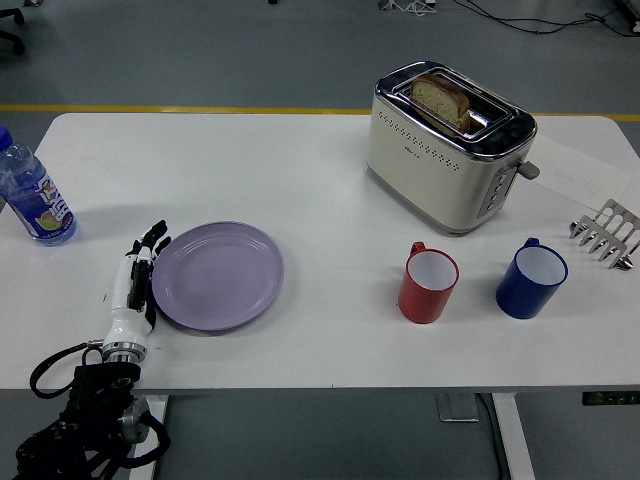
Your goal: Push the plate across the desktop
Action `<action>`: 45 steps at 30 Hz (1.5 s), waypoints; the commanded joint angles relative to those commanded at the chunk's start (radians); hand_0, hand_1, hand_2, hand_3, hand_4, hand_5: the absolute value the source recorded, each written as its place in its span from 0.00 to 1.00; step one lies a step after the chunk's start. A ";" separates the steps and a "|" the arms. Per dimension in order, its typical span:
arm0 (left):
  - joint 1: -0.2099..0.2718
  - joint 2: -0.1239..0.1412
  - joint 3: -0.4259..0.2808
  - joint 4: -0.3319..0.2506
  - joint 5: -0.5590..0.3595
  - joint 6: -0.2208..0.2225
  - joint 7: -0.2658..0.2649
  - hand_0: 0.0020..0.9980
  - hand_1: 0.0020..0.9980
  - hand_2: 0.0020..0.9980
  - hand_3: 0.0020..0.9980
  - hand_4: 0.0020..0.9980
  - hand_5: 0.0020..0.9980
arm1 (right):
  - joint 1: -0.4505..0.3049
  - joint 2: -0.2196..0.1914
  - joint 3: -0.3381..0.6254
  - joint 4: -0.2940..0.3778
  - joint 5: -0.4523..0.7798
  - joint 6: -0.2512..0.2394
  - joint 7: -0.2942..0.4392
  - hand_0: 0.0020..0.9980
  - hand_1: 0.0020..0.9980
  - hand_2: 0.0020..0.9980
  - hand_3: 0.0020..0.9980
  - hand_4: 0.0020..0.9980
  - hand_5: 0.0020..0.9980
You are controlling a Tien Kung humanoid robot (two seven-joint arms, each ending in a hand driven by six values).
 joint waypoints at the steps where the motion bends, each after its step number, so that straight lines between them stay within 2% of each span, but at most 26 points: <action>1: -0.002 -0.001 0.002 -0.004 0.000 0.000 0.000 0.90 0.89 0.92 0.83 0.46 0.98 | 0.000 0.000 0.000 0.000 0.001 0.000 0.000 0.51 0.48 0.58 0.54 0.17 0.32; 7: -0.009 -0.006 0.018 -0.017 -0.004 0.000 0.000 0.90 0.89 0.92 0.83 0.46 0.98 | 0.000 0.000 0.001 0.000 0.000 0.001 0.000 0.51 0.48 0.58 0.54 0.17 0.32; 16: -0.029 -0.008 0.113 -0.021 -0.035 -0.001 0.000 0.90 0.90 0.92 0.83 0.45 0.96 | -0.005 0.001 0.003 0.000 -0.004 0.002 -0.001 0.51 0.48 0.58 0.54 0.17 0.32; 20: -0.043 -0.012 0.194 -0.019 -0.071 0.010 0.000 0.90 0.90 0.92 0.83 0.45 0.96 | -0.010 -0.001 0.006 0.000 -0.010 0.003 -0.002 0.51 0.48 0.58 0.54 0.17 0.32; 24: -0.055 -0.013 0.242 -0.028 -0.077 0.014 0.000 0.90 0.90 0.93 0.83 0.45 0.94 | -0.014 -0.002 0.006 0.000 -0.010 0.003 -0.002 0.51 0.48 0.58 0.54 0.17 0.32; 45: -0.117 -0.021 0.403 -0.071 -0.095 0.005 0.000 0.90 0.90 0.93 0.84 0.45 0.92 | -0.018 -0.003 0.007 0.000 -0.007 0.004 -0.002 0.51 0.48 0.58 0.54 0.17 0.32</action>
